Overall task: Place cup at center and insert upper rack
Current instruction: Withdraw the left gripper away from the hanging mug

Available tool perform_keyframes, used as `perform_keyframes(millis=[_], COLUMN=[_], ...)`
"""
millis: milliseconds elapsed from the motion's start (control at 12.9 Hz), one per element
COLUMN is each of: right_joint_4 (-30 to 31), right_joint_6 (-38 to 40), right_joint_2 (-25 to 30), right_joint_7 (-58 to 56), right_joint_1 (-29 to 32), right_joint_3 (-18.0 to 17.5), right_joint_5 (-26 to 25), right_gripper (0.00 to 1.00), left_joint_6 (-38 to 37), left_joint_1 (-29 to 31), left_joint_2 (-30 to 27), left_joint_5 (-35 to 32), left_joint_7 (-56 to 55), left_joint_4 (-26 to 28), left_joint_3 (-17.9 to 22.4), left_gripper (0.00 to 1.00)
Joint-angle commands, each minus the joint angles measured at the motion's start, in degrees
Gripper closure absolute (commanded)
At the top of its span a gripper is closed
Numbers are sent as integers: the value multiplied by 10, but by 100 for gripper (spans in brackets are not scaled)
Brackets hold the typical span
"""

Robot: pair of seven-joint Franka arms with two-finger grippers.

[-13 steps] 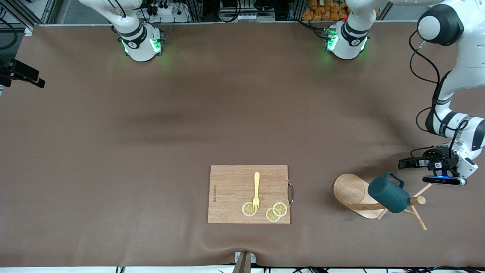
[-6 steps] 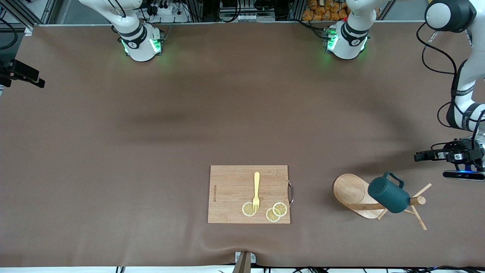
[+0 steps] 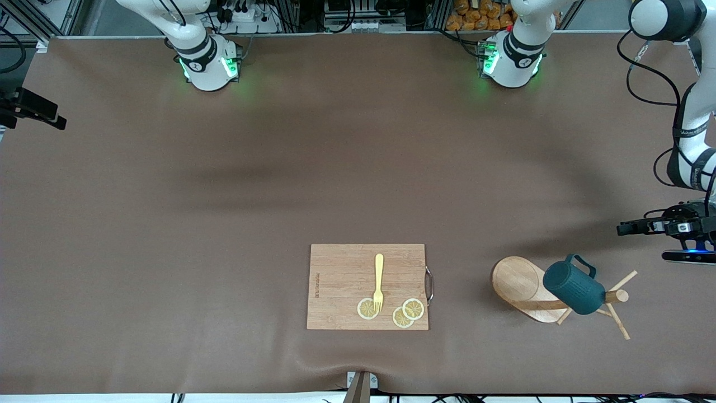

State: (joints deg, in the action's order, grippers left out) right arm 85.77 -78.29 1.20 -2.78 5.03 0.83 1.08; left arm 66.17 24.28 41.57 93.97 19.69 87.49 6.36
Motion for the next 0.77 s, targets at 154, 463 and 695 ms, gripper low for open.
perform_keyframes(millis=[154,463,695], right_joint_4=[-11,-11,-11], right_joint_6=[6,6,6], right_joint_2=[-3,-3,-3], right_joint_7=[11,11,11], right_joint_1=[-2,-2,-2], right_joint_3=[-1,-1,-1], right_joint_5=[-2,-2,-2], right_gripper=[0,0,0], left_joint_6=[59,111,146], left_joint_1=[-5,-19,-62], left_joint_2=[-70,-104,-136], left_joint_5=[-65,-139,-164], left_joint_7=[-38,-87,-105], left_joint_4=[9,-28,-24], left_joint_3=[7,8,42], left_gripper=[0,0,0])
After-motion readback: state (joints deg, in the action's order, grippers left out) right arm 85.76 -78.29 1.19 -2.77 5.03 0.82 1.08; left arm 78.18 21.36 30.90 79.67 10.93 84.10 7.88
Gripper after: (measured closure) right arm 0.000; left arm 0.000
